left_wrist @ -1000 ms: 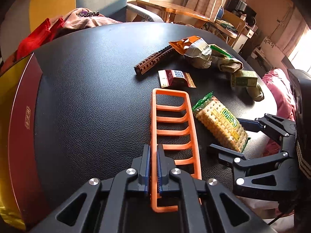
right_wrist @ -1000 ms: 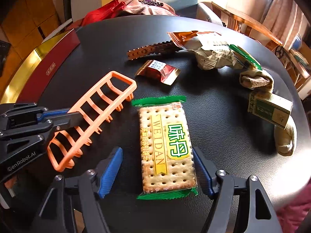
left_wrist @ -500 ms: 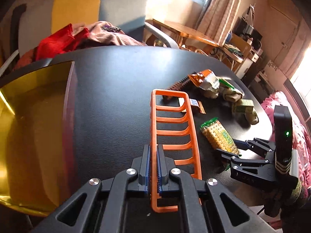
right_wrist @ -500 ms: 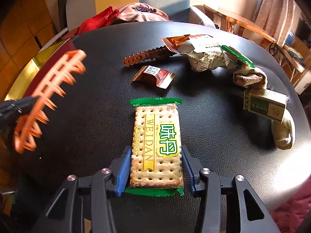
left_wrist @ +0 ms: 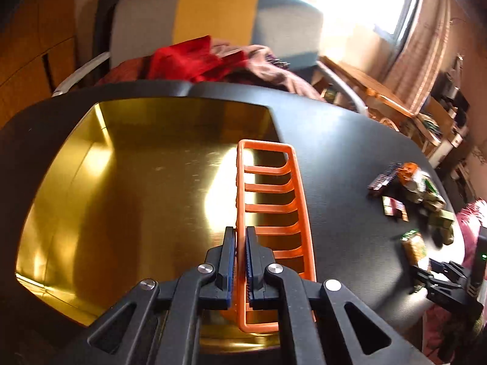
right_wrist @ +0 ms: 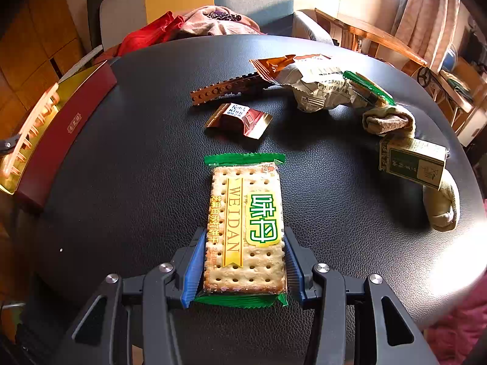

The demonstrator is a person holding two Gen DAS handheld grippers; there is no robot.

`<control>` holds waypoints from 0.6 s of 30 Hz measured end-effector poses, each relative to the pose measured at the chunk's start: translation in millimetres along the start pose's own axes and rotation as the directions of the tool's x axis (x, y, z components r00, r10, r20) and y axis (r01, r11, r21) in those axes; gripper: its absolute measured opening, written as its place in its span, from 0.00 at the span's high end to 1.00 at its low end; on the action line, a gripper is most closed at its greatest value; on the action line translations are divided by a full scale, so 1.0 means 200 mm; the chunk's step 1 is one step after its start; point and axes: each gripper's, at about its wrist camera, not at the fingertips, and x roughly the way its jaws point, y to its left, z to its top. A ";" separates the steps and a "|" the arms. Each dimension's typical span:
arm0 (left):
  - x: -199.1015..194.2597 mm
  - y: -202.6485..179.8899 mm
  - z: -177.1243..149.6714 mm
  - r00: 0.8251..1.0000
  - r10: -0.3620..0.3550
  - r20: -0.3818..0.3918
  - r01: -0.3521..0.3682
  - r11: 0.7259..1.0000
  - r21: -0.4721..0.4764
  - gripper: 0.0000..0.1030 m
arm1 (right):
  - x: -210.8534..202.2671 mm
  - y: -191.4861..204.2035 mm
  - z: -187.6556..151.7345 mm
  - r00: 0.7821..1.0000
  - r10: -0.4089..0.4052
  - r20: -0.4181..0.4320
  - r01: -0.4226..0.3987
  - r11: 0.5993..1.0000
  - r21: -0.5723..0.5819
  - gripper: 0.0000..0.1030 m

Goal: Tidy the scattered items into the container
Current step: 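Carry the orange rack toward the gold tray while the right tool grasps the WEIDAN cracker pack, then lower the orange rack into the gold tray and open the left tool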

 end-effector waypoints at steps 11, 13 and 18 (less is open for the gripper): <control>0.15 0.13 -0.04 0.994 0.094 -0.052 -0.096 0.995 -0.031 0.95 | 0.00 0.13 -0.05 1.000 -0.006 -0.004 0.006 1.000 0.000 0.53; 0.16 0.14 -0.04 0.994 0.097 -0.056 -0.099 0.994 -0.036 0.95 | 0.08 0.13 -0.05 1.000 -0.008 -0.006 0.008 1.000 -0.002 0.53; 0.17 0.16 -0.04 0.993 0.107 -0.053 -0.109 0.993 -0.044 0.93 | 0.07 0.17 -0.08 1.000 -0.011 -0.010 0.011 1.000 0.000 0.53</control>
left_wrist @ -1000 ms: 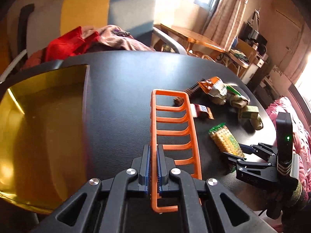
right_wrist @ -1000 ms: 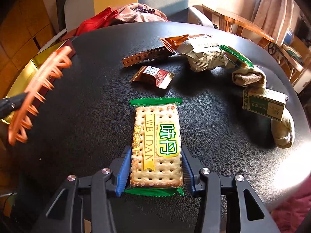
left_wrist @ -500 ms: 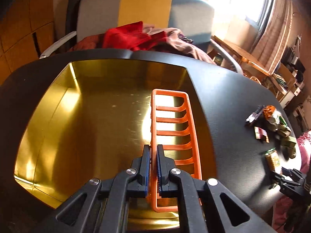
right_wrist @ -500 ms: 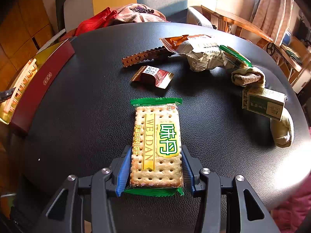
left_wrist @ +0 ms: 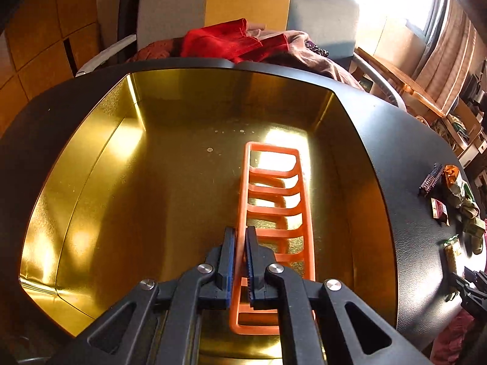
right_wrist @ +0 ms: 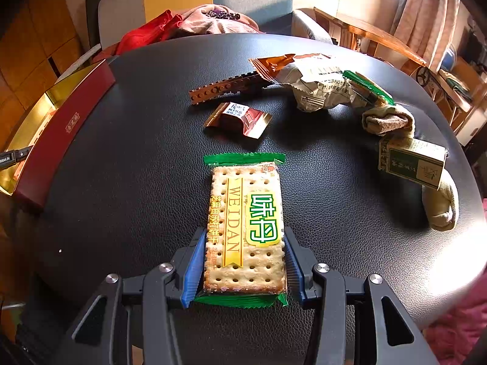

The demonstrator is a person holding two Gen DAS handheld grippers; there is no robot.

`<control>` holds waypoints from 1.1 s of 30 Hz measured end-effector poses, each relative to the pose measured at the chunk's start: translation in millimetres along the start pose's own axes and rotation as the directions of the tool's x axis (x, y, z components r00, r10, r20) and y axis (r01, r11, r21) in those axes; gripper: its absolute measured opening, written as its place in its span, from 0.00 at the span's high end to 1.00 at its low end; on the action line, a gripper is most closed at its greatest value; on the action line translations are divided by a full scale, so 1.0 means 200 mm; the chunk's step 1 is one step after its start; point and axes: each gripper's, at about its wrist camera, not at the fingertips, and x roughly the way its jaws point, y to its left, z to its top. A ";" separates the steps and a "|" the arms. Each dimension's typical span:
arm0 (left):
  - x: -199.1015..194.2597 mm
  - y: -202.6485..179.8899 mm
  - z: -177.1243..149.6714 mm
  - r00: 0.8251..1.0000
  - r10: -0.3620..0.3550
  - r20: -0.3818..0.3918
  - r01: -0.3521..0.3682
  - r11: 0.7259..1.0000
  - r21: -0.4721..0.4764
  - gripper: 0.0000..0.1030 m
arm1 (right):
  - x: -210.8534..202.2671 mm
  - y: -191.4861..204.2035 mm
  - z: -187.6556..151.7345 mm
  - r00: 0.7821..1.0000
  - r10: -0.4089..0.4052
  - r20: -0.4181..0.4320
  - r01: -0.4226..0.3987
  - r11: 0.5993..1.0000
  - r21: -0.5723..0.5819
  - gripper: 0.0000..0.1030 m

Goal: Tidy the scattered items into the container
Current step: 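Lower the orange rack into the gold tray and open the left tool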

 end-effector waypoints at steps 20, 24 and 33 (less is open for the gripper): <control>-0.38 -0.02 -0.17 0.986 -0.102 0.132 0.105 0.994 -0.018 0.73 | -0.06 0.12 -0.09 0.998 0.024 0.062 -0.029 0.997 0.074 0.53; -0.39 -0.05 -0.23 0.986 -0.124 0.110 0.126 0.992 -0.016 0.73 | 0.10 0.01 -0.03 0.998 0.007 0.066 -0.011 0.998 0.060 0.53; -0.44 -0.04 -0.31 0.986 -0.137 0.100 0.141 0.989 -0.034 0.72 | 0.28 -0.16 0.11 0.996 0.035 0.088 -0.044 0.994 0.096 0.54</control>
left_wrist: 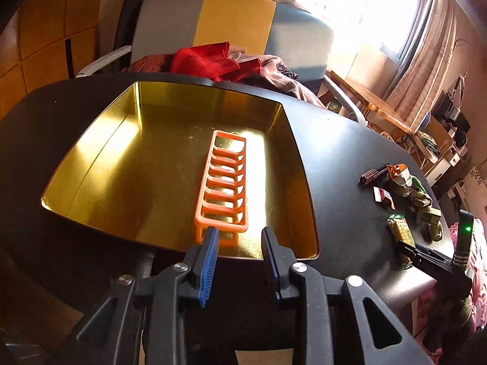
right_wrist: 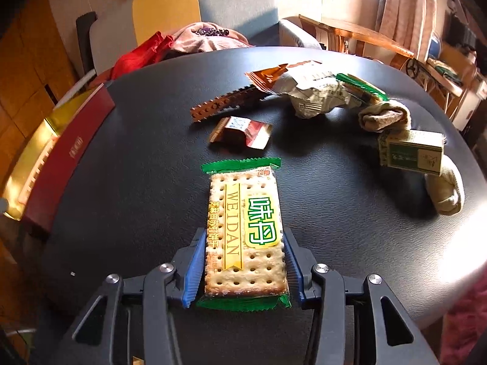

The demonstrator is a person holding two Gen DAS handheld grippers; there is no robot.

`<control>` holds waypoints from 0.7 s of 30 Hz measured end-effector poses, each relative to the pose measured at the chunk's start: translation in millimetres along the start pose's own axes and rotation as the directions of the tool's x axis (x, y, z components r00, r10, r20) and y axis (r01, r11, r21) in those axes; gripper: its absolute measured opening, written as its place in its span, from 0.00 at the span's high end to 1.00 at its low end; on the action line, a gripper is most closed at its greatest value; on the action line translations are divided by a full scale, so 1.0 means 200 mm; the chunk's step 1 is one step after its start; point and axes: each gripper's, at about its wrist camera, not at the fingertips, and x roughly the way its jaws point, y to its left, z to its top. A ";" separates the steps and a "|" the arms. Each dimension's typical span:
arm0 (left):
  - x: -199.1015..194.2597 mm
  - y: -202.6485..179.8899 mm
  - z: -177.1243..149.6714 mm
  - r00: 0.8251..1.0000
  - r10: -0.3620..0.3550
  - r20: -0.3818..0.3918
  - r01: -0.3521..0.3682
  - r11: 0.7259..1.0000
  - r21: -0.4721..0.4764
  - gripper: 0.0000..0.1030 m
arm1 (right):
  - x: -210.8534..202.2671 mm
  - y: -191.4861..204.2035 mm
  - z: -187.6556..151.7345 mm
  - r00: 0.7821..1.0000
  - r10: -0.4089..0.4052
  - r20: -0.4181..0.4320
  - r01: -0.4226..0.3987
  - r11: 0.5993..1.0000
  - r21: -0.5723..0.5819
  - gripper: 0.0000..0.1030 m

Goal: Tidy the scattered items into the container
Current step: 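Lower the orange rack into the gold tray and open the left tool, then carry the WEIDAN cracker pack into the gold tray and release it with the right tool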

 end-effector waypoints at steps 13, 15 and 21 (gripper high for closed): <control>-0.08 0.06 -0.04 1.000 0.015 0.022 -0.015 1.000 -0.015 0.72 | 0.04 0.37 0.13 0.988 0.151 0.019 -0.149 0.985 -0.085 0.54; -0.09 0.07 -0.05 1.000 0.020 0.024 -0.019 1.000 -0.020 0.72 | 0.03 0.45 0.18 0.980 0.196 0.028 -0.192 0.976 -0.105 0.54; -0.11 0.12 -0.08 0.999 0.030 0.021 -0.029 0.998 -0.047 0.71 | -0.01 0.82 0.31 0.942 0.333 0.049 -0.316 0.925 -0.208 0.54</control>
